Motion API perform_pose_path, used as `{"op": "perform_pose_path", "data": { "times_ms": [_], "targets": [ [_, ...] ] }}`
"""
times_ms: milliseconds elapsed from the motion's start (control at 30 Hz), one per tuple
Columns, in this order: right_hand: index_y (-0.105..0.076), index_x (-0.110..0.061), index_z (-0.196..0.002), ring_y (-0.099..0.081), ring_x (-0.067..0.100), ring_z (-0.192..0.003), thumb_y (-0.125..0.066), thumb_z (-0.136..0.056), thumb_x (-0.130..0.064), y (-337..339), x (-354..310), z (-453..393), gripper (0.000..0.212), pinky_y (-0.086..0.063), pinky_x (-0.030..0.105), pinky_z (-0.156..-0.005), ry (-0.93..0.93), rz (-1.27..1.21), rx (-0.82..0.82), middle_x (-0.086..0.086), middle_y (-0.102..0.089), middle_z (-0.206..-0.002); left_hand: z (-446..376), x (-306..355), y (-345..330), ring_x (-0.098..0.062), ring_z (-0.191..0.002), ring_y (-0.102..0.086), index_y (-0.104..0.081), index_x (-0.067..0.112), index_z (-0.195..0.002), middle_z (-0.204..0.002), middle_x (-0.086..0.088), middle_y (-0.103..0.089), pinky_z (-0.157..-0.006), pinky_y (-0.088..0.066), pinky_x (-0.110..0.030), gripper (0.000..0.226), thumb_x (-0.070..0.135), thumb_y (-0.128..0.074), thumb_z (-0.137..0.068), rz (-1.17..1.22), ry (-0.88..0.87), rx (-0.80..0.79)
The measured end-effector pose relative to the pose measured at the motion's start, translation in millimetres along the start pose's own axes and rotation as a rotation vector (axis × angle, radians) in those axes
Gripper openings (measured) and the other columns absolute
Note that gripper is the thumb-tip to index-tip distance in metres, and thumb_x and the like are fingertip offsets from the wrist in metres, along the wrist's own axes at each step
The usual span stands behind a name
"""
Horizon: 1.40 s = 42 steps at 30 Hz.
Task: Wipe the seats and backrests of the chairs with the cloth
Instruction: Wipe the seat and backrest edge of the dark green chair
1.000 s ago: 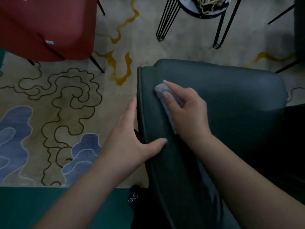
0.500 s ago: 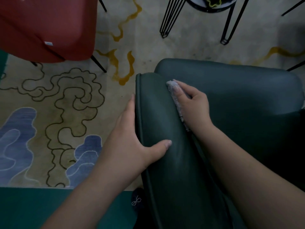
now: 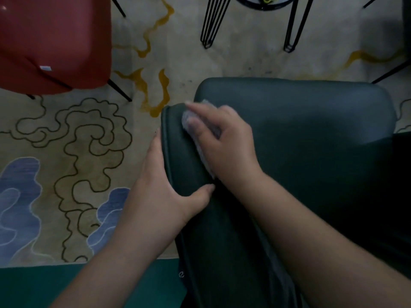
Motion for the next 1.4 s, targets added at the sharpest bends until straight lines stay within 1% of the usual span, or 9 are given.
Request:
{"op": "perform_pose_path", "data": {
  "times_ms": [133,267,533,600,767,933,1033,1133,1400],
  "targets": [
    [-0.067,-0.025,-0.118,-0.059,-0.008,-0.102,-0.06,-0.093,-0.03,0.0,37.5,-24.3,0.027,-0.043,0.009,-0.091,-0.221,-0.189,0.005,-0.017,-0.067,-0.104,0.5,-3.7,-1.0,0.005,-0.126,-0.042,-0.011,0.051,-0.148,-0.145,0.029,-0.034,-0.099,-0.039,-0.022,0.12,0.066,-0.071,-0.045,-0.001,0.015,-0.007],
    [-0.072,-0.026,-0.109,-0.062,-0.015,-0.084,-0.063,-0.092,-0.031,13.6,73.1,13.8,0.02,-0.045,0.002,-0.074,-0.429,-0.258,0.004,-0.022,-0.069,-0.092,-0.2,-6.3,-3.1,0.006,-0.125,-0.041,-0.01,0.053,-0.145,-0.144,0.03,-0.034,-0.09,-0.035,-0.014,0.118,0.064,-0.072,-0.045,0.037,0.016,-0.009],
    [-0.073,-0.039,-0.086,-0.065,-0.01,-0.083,-0.063,-0.092,-0.028,57.3,87.6,83.7,0.016,-0.046,0.002,-0.064,-0.666,-0.225,-0.288,-0.023,-0.072,-0.087,-1.2,-3.1,-2.4,-0.001,-0.13,-0.04,-0.009,0.052,-0.146,-0.148,0.025,-0.032,-0.104,-0.039,-0.031,0.119,0.065,-0.072,-0.046,0.015,0.015,0.005],
    [-0.074,-0.038,-0.088,-0.065,-0.011,-0.083,-0.064,-0.091,-0.029,70.0,82.0,82.5,0.014,-0.046,0.002,-0.065,-0.662,-0.155,-0.307,-0.022,-0.073,-0.087,-0.9,-0.2,0.3,-0.006,-0.13,-0.043,-0.009,0.051,-0.147,-0.148,0.021,-0.035,-0.105,-0.042,-0.036,0.119,0.065,-0.072,-0.047,-0.01,0.036,-0.007],
    [-0.073,-0.031,-0.1,-0.061,-0.012,-0.091,-0.065,-0.089,-0.031,82.0,55.4,79.3,0.014,-0.044,0.0,-0.073,-0.6,-0.151,-0.053,-0.022,-0.07,-0.098,4.9,5.0,9.8,-0.009,-0.129,-0.044,-0.013,0.043,-0.15,-0.148,0.015,-0.039,-0.102,-0.04,-0.032,0.102,0.057,-0.074,-0.069,-0.098,-0.01,-0.073],
    [-0.071,-0.03,-0.107,-0.06,-0.01,-0.095,-0.063,-0.089,-0.033,81.2,23.3,69.6,0.02,-0.044,0.009,-0.081,-0.555,-0.102,-0.015,-0.021,-0.068,-0.1,16.3,-2.5,32.4,-0.013,-0.14,-0.031,-0.013,0.033,-0.155,-0.157,0.007,-0.031,-0.111,-0.031,-0.034,0.077,0.055,-0.051,-0.092,-0.27,-0.057,-0.094],
    [-0.071,-0.033,-0.104,-0.056,-0.021,-0.089,-0.064,-0.088,-0.035,74.8,5.1,64.4,0.018,-0.04,-0.002,-0.07,-0.525,-0.088,-0.005,-0.029,-0.066,-0.094,19.0,-11.2,53.1,-0.019,-0.142,-0.029,-0.011,0.028,-0.156,-0.158,-0.002,-0.028,-0.11,-0.029,-0.035,0.072,0.056,-0.04,-0.096,-0.408,-0.039,-0.126],
    [-0.071,-0.034,-0.106,-0.053,-0.024,-0.088,-0.063,-0.089,-0.036,62.1,-17.1,58.2,0.019,-0.039,-0.002,-0.069,-0.496,-0.069,-0.013,-0.032,-0.064,-0.092,14.6,-19.3,76.9,-0.023,-0.14,-0.034,-0.01,0.027,-0.156,-0.158,-0.003,-0.028,-0.107,-0.033,-0.036,0.069,0.057,-0.032,-0.098,-0.615,-0.087,-0.177],
    [-0.067,-0.03,-0.116,-0.057,-0.002,-0.104,-0.06,-0.091,-0.037,-0.7,-84.6,26.4,0.027,-0.042,0.016,-0.088,-0.417,-0.025,0.01,-0.02,-0.064,-0.109,-21.5,-40.2,160.9,-0.023,-0.135,-0.035,-0.006,0.024,-0.156,-0.161,0.003,-0.021,-0.102,-0.04,-0.037,0.071,0.06,-0.025,-0.098,-1.014,-0.221,-0.221]
  ]
}}
Point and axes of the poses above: each hand's wrist, its own z-axis away from the middle knuckle, its own y-axis out of the back of the hand, x = y × z, the point moved 1 cm from there along -z, towards the middle knuckle
